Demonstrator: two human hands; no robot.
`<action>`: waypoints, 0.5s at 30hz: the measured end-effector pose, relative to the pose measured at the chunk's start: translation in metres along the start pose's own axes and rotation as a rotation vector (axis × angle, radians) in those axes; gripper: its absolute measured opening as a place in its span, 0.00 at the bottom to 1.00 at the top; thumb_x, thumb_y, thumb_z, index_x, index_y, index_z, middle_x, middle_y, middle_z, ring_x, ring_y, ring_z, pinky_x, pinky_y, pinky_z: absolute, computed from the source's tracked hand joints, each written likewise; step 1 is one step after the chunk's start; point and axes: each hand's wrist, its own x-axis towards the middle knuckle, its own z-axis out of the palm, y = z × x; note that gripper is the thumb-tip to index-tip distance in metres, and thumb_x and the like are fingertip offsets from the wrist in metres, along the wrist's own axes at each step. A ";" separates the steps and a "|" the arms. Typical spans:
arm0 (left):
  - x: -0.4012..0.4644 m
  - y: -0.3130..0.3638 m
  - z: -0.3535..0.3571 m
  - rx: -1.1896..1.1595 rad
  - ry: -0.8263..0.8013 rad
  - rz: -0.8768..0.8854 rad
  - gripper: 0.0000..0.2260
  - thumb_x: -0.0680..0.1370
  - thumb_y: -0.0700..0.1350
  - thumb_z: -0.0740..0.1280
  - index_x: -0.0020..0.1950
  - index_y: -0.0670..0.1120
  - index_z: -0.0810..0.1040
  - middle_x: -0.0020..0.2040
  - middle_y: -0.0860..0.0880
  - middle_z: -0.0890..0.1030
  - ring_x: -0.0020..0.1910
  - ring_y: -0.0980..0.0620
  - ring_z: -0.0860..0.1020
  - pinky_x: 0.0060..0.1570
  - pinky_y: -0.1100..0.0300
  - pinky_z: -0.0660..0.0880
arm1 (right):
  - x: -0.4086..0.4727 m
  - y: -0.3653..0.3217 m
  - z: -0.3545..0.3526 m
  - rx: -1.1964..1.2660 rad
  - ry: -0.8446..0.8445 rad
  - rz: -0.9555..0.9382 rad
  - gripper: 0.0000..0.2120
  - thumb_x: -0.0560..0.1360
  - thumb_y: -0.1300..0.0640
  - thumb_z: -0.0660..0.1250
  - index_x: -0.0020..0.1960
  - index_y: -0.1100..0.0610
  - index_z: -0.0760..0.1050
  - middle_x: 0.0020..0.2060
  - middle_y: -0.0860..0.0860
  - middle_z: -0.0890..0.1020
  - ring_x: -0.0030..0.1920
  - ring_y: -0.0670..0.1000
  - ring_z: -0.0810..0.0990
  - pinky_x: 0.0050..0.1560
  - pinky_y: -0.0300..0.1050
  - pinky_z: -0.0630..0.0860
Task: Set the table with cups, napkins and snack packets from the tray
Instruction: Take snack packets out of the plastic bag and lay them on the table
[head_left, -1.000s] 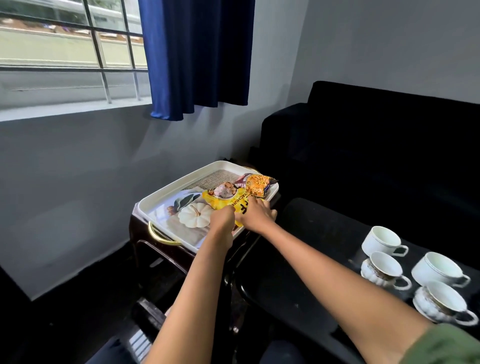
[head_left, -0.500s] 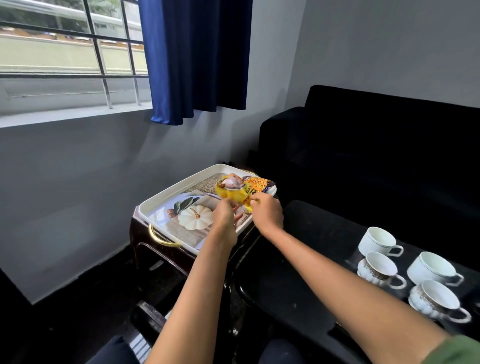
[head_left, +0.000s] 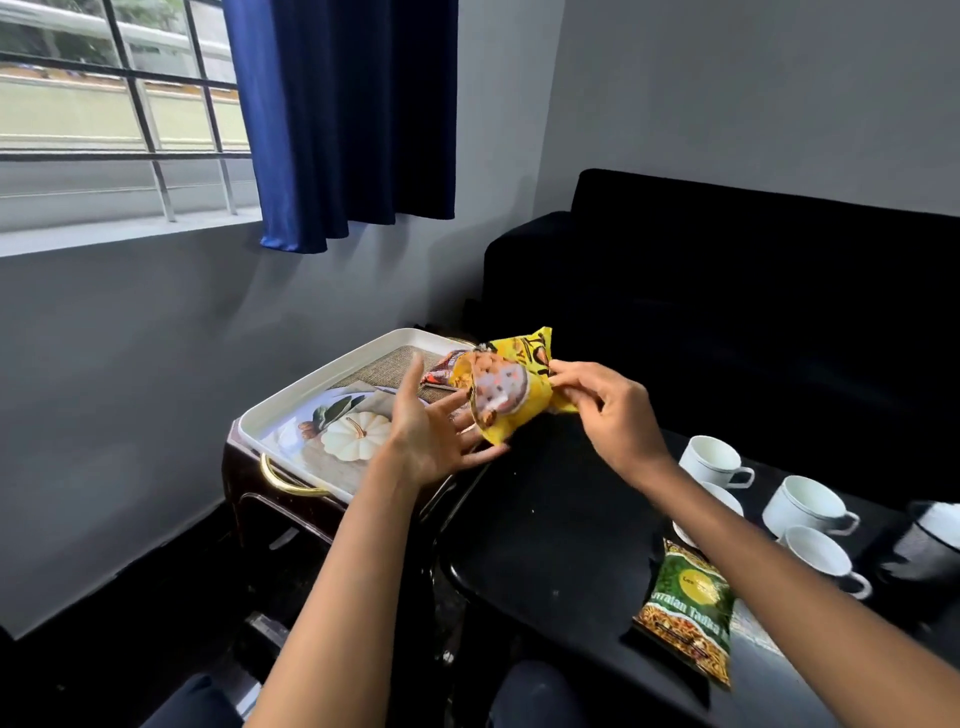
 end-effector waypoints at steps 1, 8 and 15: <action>-0.001 0.000 0.000 0.115 -0.024 -0.027 0.37 0.70 0.72 0.57 0.62 0.42 0.75 0.51 0.43 0.84 0.50 0.42 0.82 0.48 0.42 0.78 | -0.004 0.003 -0.008 -0.011 -0.025 -0.021 0.08 0.72 0.72 0.66 0.49 0.65 0.81 0.54 0.58 0.82 0.57 0.52 0.80 0.59 0.40 0.75; 0.002 -0.015 0.017 0.502 -0.106 -0.056 0.14 0.71 0.50 0.71 0.54 0.46 0.76 0.43 0.48 0.85 0.41 0.48 0.84 0.47 0.47 0.80 | -0.029 0.017 -0.037 -0.121 -0.083 0.003 0.10 0.72 0.69 0.67 0.51 0.61 0.82 0.59 0.56 0.80 0.61 0.53 0.77 0.63 0.47 0.73; 0.014 -0.040 0.037 0.292 -0.042 0.083 0.06 0.74 0.43 0.69 0.48 0.43 0.76 0.32 0.49 0.84 0.32 0.52 0.84 0.32 0.59 0.80 | -0.061 0.012 -0.025 0.459 0.170 0.810 0.30 0.72 0.51 0.70 0.71 0.52 0.61 0.65 0.49 0.70 0.59 0.51 0.75 0.57 0.47 0.75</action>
